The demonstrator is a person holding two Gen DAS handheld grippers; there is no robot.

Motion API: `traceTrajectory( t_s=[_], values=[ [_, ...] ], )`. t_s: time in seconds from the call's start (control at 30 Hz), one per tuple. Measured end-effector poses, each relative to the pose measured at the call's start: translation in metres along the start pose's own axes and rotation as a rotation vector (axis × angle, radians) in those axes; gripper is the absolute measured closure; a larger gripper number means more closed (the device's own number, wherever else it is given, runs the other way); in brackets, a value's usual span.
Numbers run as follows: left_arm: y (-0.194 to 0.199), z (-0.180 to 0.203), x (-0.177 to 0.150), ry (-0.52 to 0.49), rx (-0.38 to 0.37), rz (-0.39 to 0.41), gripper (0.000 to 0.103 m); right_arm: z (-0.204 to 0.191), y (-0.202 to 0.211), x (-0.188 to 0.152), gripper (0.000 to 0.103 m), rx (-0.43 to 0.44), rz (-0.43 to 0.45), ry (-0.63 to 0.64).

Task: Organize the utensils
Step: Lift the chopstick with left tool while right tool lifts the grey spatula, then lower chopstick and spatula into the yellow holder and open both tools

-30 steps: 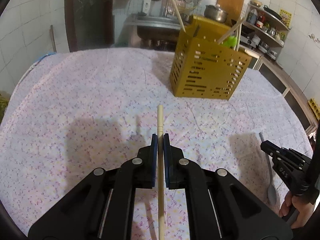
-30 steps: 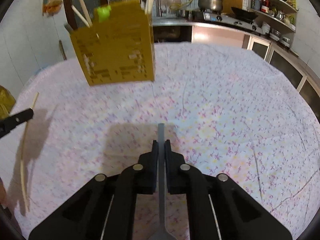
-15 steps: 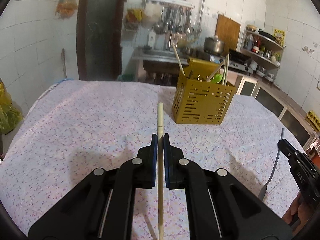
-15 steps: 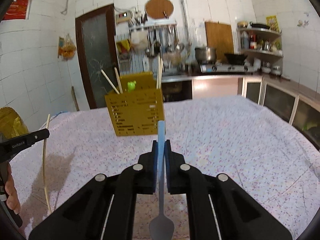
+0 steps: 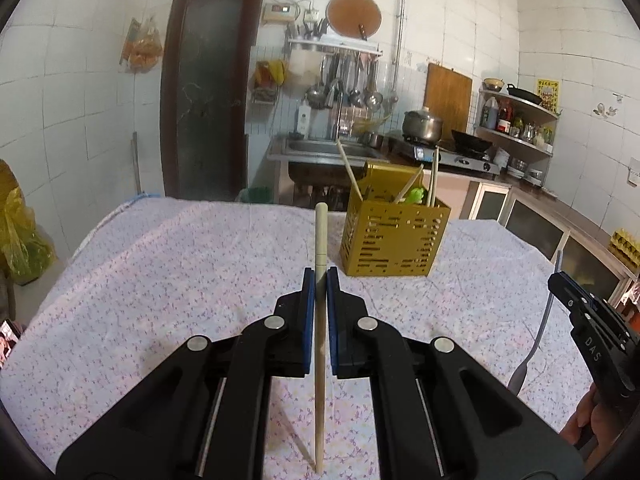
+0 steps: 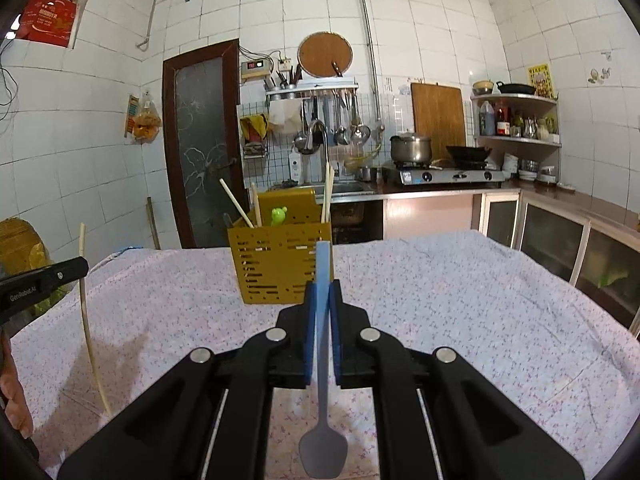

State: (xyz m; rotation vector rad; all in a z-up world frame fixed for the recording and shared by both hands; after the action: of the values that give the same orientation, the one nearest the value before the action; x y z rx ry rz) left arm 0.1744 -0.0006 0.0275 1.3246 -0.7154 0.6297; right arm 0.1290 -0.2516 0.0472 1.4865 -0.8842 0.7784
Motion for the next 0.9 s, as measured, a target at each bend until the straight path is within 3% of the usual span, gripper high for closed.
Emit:
traceTrajectory(
  t_s=[0.47,0.63,0.9],
  values=[
    [0.000,0.022,0.060,-0.051,-0.003,0.074,0.098,-0.004,0.003,0.055,0.096,-0.002,0.073,0.028],
    [-0.006,0.035,0.104,-0.063,-0.029,0.105,0.098,-0.005,-0.008,0.084,0.096,-0.001,0.099,0.029],
    [-0.020,0.061,0.202,-0.063,-0.051,0.218,0.098,-0.009,-0.044,0.166,0.096,0.011,0.167,0.036]
  ],
)
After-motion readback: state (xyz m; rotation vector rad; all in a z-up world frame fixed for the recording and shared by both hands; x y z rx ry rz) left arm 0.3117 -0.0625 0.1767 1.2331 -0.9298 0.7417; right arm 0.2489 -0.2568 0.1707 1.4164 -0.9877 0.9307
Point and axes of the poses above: each gripper's, at about its wrist camera, not at the fingertips, and y roughly against the way its jaws point, z to its right, x to its top, the point moved 9 cm from there along -y, roughly the way its jaws point, and after that the axes turned 14 degrees about -z, right-handed, at the moved point
